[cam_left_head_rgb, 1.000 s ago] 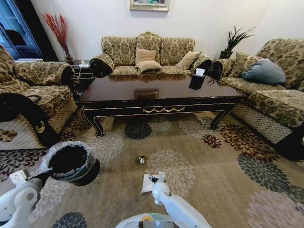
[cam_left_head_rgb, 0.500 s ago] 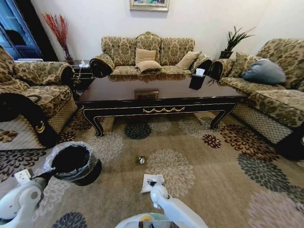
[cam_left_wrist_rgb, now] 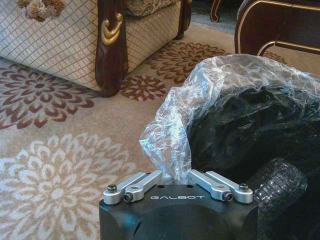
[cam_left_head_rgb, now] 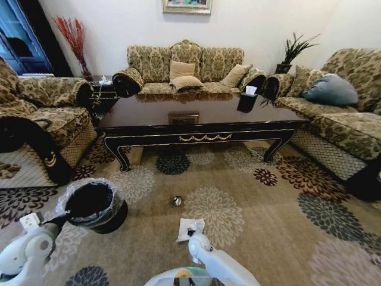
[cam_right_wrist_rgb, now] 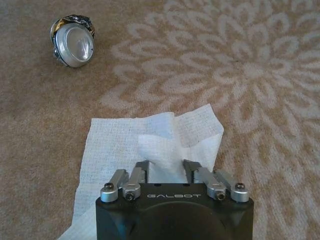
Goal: Move to the front of the table and pick up the trash from the floor, then place it into the trash bin.
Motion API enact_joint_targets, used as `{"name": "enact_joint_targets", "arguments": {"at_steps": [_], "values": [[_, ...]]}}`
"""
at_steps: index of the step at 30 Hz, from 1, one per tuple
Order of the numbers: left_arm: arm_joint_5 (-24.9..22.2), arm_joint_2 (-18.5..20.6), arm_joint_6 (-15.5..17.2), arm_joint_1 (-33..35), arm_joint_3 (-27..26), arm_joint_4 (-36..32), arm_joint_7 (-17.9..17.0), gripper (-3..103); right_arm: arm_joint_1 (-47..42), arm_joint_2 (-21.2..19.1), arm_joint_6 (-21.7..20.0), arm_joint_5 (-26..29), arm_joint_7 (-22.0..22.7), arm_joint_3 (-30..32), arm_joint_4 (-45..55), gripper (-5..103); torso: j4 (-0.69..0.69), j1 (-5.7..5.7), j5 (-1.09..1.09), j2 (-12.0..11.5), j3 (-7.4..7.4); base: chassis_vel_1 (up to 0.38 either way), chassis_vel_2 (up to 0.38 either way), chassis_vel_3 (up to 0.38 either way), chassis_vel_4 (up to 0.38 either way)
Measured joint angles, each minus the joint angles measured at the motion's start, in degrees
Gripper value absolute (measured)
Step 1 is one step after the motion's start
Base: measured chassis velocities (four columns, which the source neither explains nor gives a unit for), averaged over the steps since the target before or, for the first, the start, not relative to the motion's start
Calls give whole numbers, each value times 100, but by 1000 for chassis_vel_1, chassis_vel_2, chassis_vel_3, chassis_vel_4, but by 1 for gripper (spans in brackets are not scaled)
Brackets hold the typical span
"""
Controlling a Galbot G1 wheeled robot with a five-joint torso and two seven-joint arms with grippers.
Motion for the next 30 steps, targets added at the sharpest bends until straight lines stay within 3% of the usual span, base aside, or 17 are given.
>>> {"name": "enact_joint_targets", "arguments": {"at_steps": [2, 5, 7, 11, 18, 23, 27, 30], "values": [[12, -4, -2, -2, 11, 0, 0, 2, -6, -18, 0, -44, -22, -1, 7, 37, 0, 0, 0, 0, 0, 0, 0, 0, 0], [30, -20, -9, -2, 32, -7, 0, 2, -28, -51, 7, -143, -54, 16, 34, 20, 0, 0, 0, 0, 0, 0, 0, 0, 0], [36, -27, -11, -2, 39, -12, 0, 2, -37, -63, 14, -183, -65, 28, 42, 20, 0, 0, 0, 0, 0, 0, 0, 0, 0], [54, -69, -15, -2, 82, -66, 1, 2, -68, -138, 77, -344, -125, 92, 138, 2, 0, 0, 1, 0, 0, 0, 0, 0, 0], [80, -154, -16, 2, 198, -185, 0, 2, -59, -284, 410, -510, -437, 280, 536, 0, -1, 0, 1, 0, 0, 0, 0, 0, 0], [168, -274, -8, 1, 392, -326, -19, 2, 101, -418, 842, -652, -924, 416, 969, 0, 0, 0, 2, 0, 0, 0, 0, 0, 0], [238, -382, 10, 18, 582, -429, -29, 2, 282, -545, 1194, -637, -1389, 449, 1362, 0, 0, 0, 1, 0, 0, 0, 0, 0, 0], [282, -493, 26, 35, 753, -513, -60, 2, 436, -632, 1740, -625, -1992, 439, 1633, 0, 0, 0, 1, 0, 0, 0, 0, 0, 0]]}}
